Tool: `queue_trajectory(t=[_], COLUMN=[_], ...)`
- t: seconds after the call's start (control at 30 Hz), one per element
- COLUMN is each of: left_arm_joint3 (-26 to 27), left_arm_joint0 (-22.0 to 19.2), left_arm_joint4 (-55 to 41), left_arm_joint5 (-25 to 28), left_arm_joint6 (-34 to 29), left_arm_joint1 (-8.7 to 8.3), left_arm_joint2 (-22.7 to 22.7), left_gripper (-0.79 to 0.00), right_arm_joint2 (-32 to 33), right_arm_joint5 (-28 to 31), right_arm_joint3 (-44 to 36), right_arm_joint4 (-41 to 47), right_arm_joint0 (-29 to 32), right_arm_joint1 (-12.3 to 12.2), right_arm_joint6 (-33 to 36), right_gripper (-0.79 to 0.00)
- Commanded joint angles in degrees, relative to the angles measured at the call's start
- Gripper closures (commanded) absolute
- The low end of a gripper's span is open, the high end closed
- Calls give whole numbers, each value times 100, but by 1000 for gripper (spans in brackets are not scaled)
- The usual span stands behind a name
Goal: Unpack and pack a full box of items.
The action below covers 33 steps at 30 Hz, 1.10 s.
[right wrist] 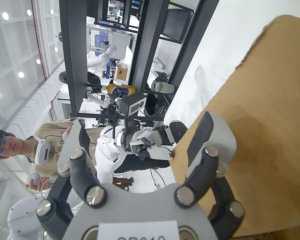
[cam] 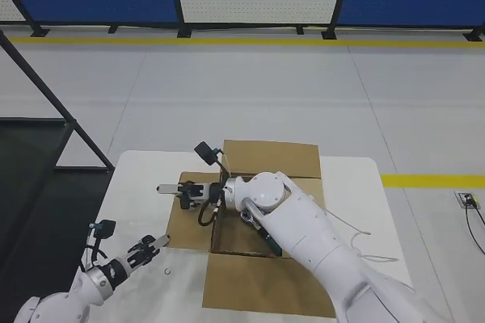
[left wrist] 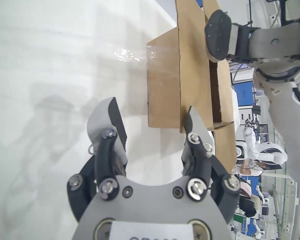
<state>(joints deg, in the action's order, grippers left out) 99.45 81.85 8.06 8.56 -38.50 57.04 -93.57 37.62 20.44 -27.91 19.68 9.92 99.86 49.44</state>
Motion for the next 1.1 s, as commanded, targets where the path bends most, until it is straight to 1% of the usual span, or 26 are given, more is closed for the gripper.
queue_trajectory(t=[0.0,0.13,0.23,0.43,0.63,0.8,1.07], left_arm_joint3=[-50,-113,-150,-290,-517,-493,-331], left_arm_joint0=[-40,-82,-87,-66,-85,-75,-39], left_arm_joint4=[-13,-197,-482,-711,-790,-926,-1066], left_arm_joint5=[4,32,68,39,0,48,154], left_arm_joint6=[2,48,39,13,159,233,358], left_arm_joint1=[1,5,2,-10,0,6,11], left_arm_joint2=[21,-20,-145,-322,-308,-345,-421], left_gripper=[-536,-529,-529,-539,-526,-520,-566], right_arm_joint2=[59,149,189,238,302,357,592], right_arm_joint5=[75,90,6,-64,-79,-35,278], right_arm_joint3=[52,159,223,292,383,425,427], right_arm_joint4=[27,13,-8,-52,-85,-121,-205], right_arm_joint0=[-15,-28,-26,-35,-53,-66,-134], right_arm_joint1=[-6,-16,-7,27,56,79,-15], right_arm_joint6=[58,116,171,237,294,270,154], right_gripper=[-785,-785,-785,-785,-785,-785,-785])
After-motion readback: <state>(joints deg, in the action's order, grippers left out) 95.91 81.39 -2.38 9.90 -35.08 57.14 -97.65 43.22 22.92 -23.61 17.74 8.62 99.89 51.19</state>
